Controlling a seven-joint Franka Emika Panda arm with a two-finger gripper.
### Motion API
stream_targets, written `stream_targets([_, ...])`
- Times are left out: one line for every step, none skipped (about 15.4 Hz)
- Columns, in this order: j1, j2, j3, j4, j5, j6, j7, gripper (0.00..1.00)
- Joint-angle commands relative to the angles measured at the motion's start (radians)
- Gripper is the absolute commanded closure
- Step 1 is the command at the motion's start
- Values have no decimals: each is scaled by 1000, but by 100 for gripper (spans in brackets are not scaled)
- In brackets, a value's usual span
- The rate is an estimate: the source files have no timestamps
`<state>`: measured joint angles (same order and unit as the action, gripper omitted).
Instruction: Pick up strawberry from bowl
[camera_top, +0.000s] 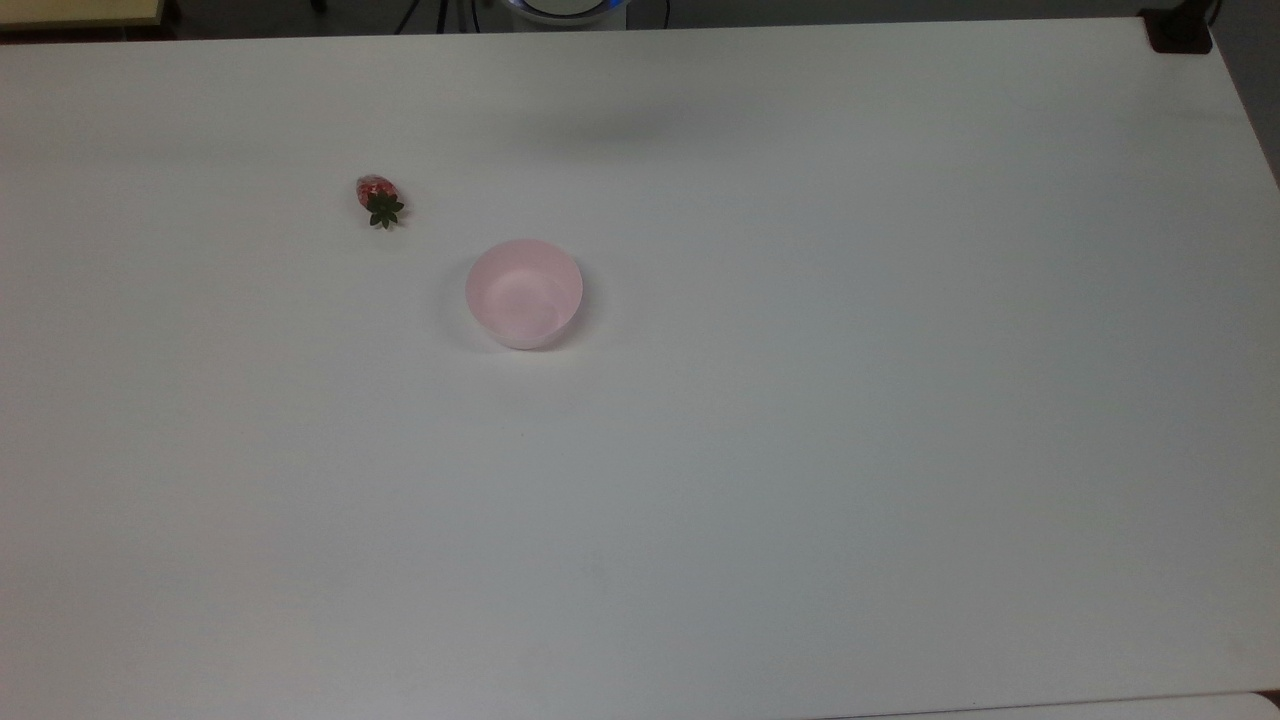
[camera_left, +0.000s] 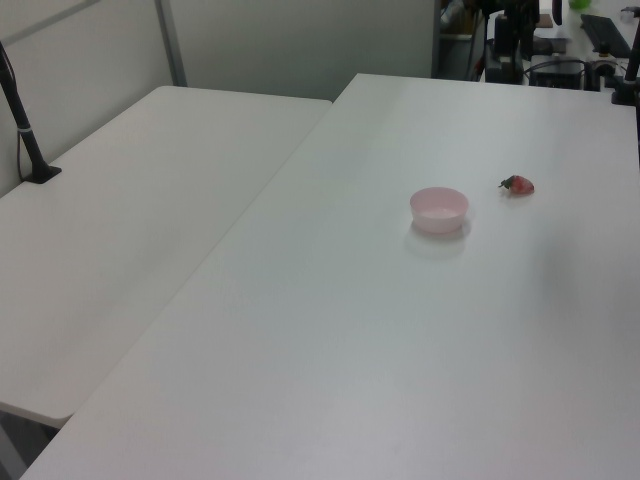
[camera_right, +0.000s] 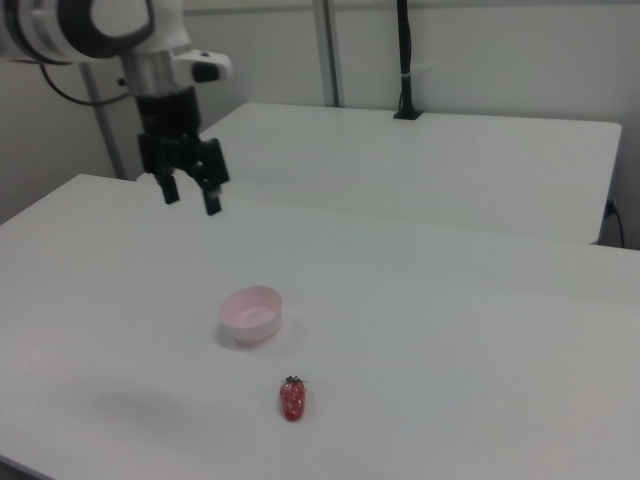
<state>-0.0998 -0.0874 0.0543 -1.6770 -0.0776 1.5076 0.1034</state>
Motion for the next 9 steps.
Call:
stream_targets([83, -15, -62, -23, 53, 23, 39, 0])
stream_targets([94, -15, -70, -24, 53, 92, 15, 0])
stream_targets([94, -11, -77, -26, 53, 145, -17, 0])
stream_targets([94, 0, -77, -26, 53, 172, -69, 0])
stream_targets([92, 1, -77, -24, 50, 174, -82, 0])
stream_targets([92, 8, -77, -20, 48, 174, -82, 0])
stream_targets([92, 11, -77, -17, 45, 174, -80, 0])
stream_targets([92, 12, -77, -17, 44, 172, -83, 0])
stream_targets([91, 11, -77, -17, 47, 172, -85, 0])
